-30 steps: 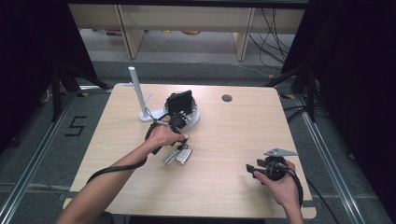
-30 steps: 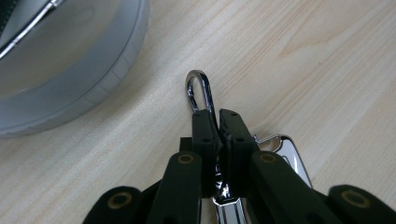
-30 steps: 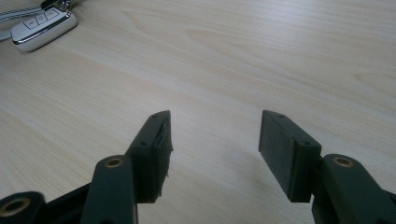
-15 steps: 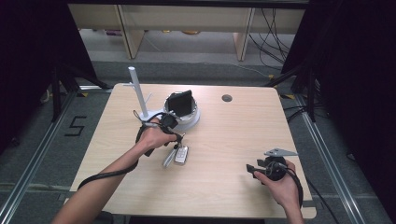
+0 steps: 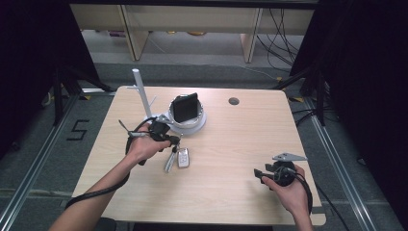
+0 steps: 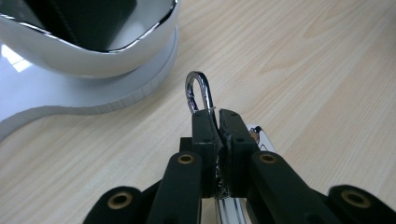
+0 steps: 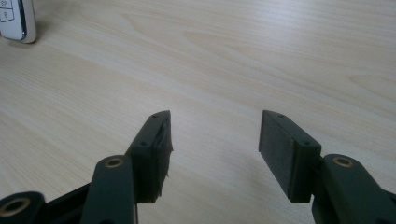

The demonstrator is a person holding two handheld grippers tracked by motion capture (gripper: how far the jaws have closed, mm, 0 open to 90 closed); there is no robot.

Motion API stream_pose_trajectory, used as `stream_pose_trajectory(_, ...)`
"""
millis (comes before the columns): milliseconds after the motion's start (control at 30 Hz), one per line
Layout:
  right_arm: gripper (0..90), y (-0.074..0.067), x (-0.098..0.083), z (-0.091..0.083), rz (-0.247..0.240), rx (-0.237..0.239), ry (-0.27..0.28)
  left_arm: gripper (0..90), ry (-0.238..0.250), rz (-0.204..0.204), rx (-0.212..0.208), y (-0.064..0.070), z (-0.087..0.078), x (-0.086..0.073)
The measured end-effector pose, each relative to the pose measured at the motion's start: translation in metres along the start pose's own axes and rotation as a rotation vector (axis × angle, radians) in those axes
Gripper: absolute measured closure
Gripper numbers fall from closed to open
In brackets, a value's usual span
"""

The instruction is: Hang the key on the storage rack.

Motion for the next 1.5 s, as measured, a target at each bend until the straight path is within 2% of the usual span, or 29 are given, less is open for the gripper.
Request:
stream_pose_trajectory(167,45.1,0.000,0.000,-0.001,0.001,-0.005,-0.002,85.2,0.047,-0.008,0.030,-0.003,-0.018,-0.004)
stream_pose_trajectory(200,45.1,-0.001,0.000,-0.001,0.015,-0.006,-0.011,85.2,0.058,-0.015,0.034,-0.004,-0.020,-0.005)
stream_pose_trajectory(233,45.1,0.000,0.000,-0.001,0.005,-0.007,-0.004,85.2,0.068,-0.017,0.033,-0.005,-0.023,-0.005)
stream_pose_trajectory(433,45.1,-0.001,0.000,-0.001,0.012,-0.007,-0.011,85.2,0.107,-0.019,0.061,-0.009,-0.036,-0.008)
stream_pose_trajectory(500,45.1,-0.001,0.000,-0.001,0.009,-0.008,-0.010,85.2,0.130,-0.024,0.086,-0.010,-0.043,-0.010)
stream_pose_trajectory(567,45.1,0.000,0.001,-0.001,0.005,-0.009,-0.003,85.2,0.133,-0.026,0.084,-0.011,-0.045,-0.010)
stream_pose_trajectory(600,45.1,0.000,0.001,-0.001,-0.004,-0.007,0.000,85.2,0.151,-0.027,0.094,-0.011,-0.049,-0.011)
stream_pose_trajectory(633,45.1,0.000,0.001,-0.001,-0.017,-0.004,0.008,85.2,0.155,-0.020,0.103,-0.012,-0.050,-0.011)
stream_pose_trajectory(700,45.1,0.000,0.001,0.000,-0.011,-0.001,0.008,85.2,0.156,-0.020,0.100,-0.013,-0.052,-0.011)
stream_pose_trajectory(867,45.1,-0.001,0.002,-0.001,0.000,-0.009,0.012,85.2,0.174,-0.018,0.122,-0.017,-0.062,-0.013)
stream_pose_trajectory(933,45.2,-0.001,0.002,-0.002,0.003,-0.017,0.012,85.2,0.182,-0.017,0.143,-0.019,-0.067,-0.014)
stream_pose_trajectory(1000,45.1,-0.005,0.001,-0.002,0.042,-0.013,0.013,85.2,0.194,-0.023,0.161,-0.024,-0.074,-0.017)
stream_pose_trajectory(1033,45.1,-0.002,0.001,-0.003,0.014,-0.021,0.008,85.2,0.202,-0.028,0.164,-0.025,-0.077,-0.018)
stream_pose_trajectory(1133,45.2,-0.002,0.002,-0.001,0.003,-0.007,0.006,85.2,0.219,-0.032,0.184,-0.027,-0.082,-0.019)
stream_pose_trajectory(1167,45.1,-0.003,0.002,-0.002,0.007,-0.019,0.001,85.2,0.219,-0.031,0.195,-0.028,-0.085,-0.019)
stream_pose_trajectory(1200,45.1,-0.003,0.002,-0.002,0.008,-0.012,0.003,85.3,0.233,-0.033,0.199,-0.030,-0.086,-0.020)
stream_pose_trajectory(1233,45.1,-0.002,0.002,-0.001,0.000,-0.004,0.009,85.2,0.255,-0.049,0.222,-0.031,-0.090,-0.019)
stream_pose_trajectory(1367,45.1,-0.002,0.002,-0.001,-0.002,-0.005,0.007,85.2,0.288,-0.057,0.239,-0.037,-0.097,-0.019)
stream_pose_trajectory(1467,45.1,-0.004,0.002,-0.001,0.012,-0.006,-0.001,85.2,0.320,-0.066,0.291,-0.047,-0.107,-0.017)
stream_pose_trajectory(1500,45.1,-0.004,0.002,-0.001,0.012,-0.006,-0.001,85.2,0.320,-0.066,0.291,-0.047,-0.107,-0.017)
Point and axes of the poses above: each handheld gripper's, and its own axes: z roughly forward along the jaws, x roughly out of its top, y roughly to its right, the point moved 1 cm from there along z, roughly forward along the jaws, and after that the axes turned 6 degrees about y, right-handed, at the moved point
